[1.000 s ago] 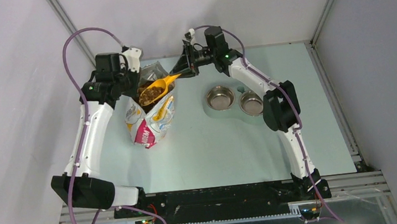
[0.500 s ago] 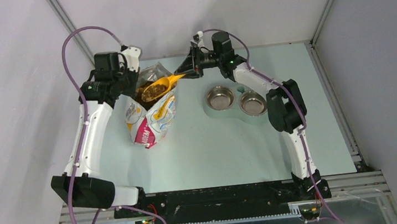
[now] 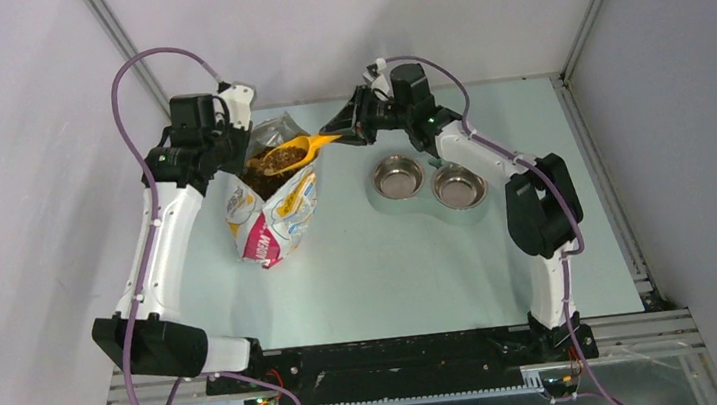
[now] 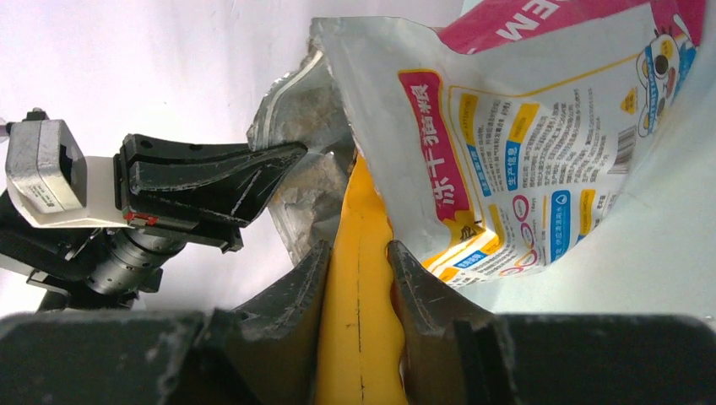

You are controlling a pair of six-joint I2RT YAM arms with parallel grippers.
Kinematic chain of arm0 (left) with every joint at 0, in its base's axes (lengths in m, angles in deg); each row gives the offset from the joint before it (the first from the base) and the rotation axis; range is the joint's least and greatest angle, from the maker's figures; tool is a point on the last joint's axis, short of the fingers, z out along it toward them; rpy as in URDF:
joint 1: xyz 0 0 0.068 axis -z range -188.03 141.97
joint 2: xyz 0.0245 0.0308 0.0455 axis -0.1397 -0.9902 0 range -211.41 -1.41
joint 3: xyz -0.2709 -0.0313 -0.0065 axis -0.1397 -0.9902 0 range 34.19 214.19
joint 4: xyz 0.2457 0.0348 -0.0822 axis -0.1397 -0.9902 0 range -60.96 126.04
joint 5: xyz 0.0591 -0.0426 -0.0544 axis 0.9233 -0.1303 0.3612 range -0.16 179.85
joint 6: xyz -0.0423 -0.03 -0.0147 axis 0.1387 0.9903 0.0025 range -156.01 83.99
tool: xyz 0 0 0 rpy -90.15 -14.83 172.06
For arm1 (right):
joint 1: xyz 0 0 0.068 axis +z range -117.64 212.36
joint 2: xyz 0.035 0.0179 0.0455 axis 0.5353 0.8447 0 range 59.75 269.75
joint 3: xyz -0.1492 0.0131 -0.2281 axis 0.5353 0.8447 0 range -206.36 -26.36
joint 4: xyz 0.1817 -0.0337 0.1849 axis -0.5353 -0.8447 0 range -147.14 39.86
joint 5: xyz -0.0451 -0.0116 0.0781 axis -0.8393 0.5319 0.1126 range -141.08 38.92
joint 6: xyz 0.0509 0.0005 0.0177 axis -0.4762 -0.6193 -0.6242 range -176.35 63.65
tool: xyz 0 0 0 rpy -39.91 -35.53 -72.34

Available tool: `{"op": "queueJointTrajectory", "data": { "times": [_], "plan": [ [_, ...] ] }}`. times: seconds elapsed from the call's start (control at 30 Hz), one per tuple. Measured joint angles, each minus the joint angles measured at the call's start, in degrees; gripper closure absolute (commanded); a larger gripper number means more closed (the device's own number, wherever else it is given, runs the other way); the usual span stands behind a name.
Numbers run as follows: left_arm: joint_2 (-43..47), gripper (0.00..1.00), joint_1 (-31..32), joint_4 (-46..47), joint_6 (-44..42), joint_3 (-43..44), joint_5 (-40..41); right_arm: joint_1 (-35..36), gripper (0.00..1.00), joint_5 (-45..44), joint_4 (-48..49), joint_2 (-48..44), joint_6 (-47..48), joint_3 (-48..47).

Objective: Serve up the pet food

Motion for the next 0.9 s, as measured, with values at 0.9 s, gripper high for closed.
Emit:
{"op": "queueJointTrajectory", "data": {
  "times": [0.9],
  "plan": [
    [-0.33, 1.00, -0.15, -1.33, -0.02, 0.87, -0.68, 2.60, 1.00, -4.66, -6.97, -2.10, 8.85, -2.01]
  ]
}}
